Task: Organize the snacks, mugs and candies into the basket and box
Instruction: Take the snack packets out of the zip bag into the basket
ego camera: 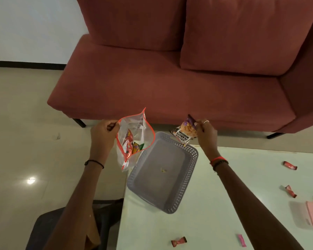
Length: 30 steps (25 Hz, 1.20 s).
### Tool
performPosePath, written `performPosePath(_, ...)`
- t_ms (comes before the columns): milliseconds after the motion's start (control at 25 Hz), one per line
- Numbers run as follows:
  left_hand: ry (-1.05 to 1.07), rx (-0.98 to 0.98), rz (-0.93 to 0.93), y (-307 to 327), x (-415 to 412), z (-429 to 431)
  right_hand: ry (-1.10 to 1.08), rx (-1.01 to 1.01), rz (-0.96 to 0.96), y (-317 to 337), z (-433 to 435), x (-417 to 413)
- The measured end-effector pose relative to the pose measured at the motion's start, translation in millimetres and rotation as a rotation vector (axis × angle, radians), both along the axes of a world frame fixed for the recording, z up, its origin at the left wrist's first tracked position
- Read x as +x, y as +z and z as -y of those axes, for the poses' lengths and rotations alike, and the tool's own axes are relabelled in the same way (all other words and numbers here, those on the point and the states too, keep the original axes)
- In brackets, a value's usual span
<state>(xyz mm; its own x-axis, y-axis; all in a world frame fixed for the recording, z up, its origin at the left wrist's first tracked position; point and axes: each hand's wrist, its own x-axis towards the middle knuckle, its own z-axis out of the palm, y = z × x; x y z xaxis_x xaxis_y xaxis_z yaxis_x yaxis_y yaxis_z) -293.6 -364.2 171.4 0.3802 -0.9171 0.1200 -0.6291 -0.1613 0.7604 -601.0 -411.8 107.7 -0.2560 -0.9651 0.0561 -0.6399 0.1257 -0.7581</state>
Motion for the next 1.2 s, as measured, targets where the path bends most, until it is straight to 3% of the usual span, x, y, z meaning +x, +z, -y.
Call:
performPosePath(320, 0.058, -0.084, 0.051, -26.0, 21.3, 11.0, 0.231, 0.332, -0.262, -141.4, 43.8, 60.7)
performPosePath(520, 0.069, -0.101, 0.067, -35.3, 31.9, 5.3, 0.253, 0.368, -0.254, -177.2, 63.1, 70.7)
performPosePath(800, 0.057, -0.112, 0.054, -50.5, 32.8, 1.1, 0.236, 0.354, -0.180, -190.8, 79.6, 72.7)
performPosePath(1040, 0.072, -0.088, 0.075, -53.7, 31.9, -8.3, 0.233, 0.198, -0.188, -177.4, 73.1, 66.8)
performPosePath(1200, 0.062, -0.093, 0.056, -45.6, 26.5, -18.4, 0.087, 0.117, 0.106, -127.0, 57.7, 75.2)
